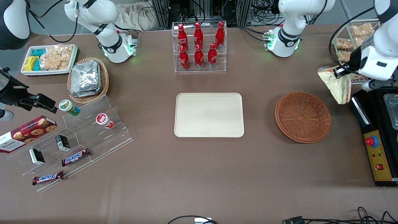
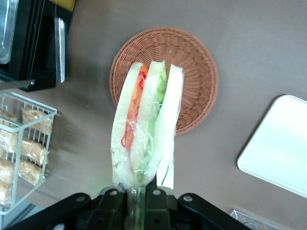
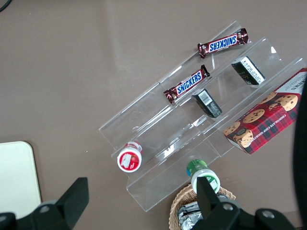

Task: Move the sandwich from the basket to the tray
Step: 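Carry the sandwich with the left gripper over the cream tray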

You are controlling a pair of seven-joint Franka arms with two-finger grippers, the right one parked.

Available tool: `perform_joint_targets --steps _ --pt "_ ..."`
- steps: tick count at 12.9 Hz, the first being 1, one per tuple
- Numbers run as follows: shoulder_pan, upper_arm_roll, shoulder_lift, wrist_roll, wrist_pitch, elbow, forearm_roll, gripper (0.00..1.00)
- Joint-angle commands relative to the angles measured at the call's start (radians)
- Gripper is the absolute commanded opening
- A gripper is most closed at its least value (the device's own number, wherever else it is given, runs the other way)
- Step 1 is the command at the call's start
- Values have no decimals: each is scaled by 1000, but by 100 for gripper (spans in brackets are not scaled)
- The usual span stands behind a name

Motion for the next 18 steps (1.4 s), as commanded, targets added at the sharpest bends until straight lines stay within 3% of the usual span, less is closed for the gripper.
perform_joint_targets --steps 1,7,10,15,18 --pt "-10 -115 52 1 -44 100 -8 0" --pt "-11 -483 202 -247 -73 252 -34 0" --pt "-17 -505 248 -281 -10 222 -46 0" --pt "-26 -505 326 -386 325 -36 -29 0" --pt "-49 -505 449 -413 460 -84 33 0"
